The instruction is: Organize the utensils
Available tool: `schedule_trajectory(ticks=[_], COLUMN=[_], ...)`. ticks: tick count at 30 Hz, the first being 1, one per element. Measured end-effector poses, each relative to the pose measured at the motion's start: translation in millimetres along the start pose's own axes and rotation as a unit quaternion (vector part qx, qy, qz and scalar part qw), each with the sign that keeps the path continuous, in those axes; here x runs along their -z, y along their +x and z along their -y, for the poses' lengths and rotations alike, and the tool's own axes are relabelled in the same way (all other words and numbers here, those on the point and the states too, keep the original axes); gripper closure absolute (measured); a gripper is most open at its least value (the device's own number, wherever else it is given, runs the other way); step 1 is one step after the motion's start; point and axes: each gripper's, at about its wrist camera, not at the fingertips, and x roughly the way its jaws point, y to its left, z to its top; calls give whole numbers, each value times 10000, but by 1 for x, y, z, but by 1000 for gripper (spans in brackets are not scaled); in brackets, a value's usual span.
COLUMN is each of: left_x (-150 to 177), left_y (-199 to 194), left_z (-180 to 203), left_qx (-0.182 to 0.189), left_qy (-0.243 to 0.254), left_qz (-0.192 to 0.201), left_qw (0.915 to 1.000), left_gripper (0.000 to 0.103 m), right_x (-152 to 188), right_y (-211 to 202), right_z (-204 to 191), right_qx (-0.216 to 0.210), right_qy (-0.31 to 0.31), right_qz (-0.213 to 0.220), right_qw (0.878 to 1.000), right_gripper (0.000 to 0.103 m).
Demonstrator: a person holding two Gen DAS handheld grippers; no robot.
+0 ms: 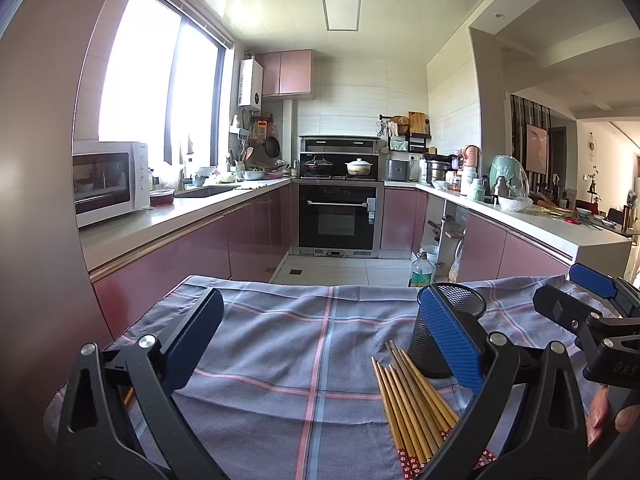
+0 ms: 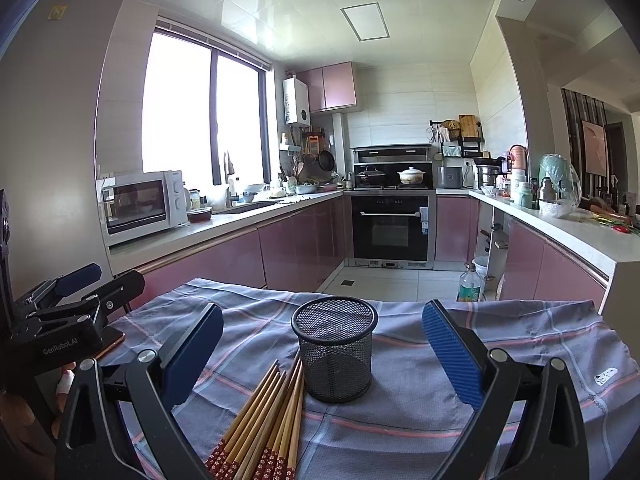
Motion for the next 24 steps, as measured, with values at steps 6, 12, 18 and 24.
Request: schedule_trajectory(ticks=[6,12,18,24], left_x=[0,0,1,1], left_y=[0,-1,-1,-1], left_z=[2,4,4,5], left_qx=[6,13,14,8], left_qy=[9,5,10,11], left_qz=[1,-1,-1,-3], left_qw=[10000,10000,10000,10000], left_gripper=[6,6,6,6], right_x=[0,0,0,0], right_y=[1,0,0,0], right_z=[0,0,0,0], right_qx=[-2,2,6,-4], right_qy=[-3,-6,4,2], right_qz=[-12,-7,-6,-3], right_qw=[10000,10000,10000,10000], right_gripper=[7,7,7,7])
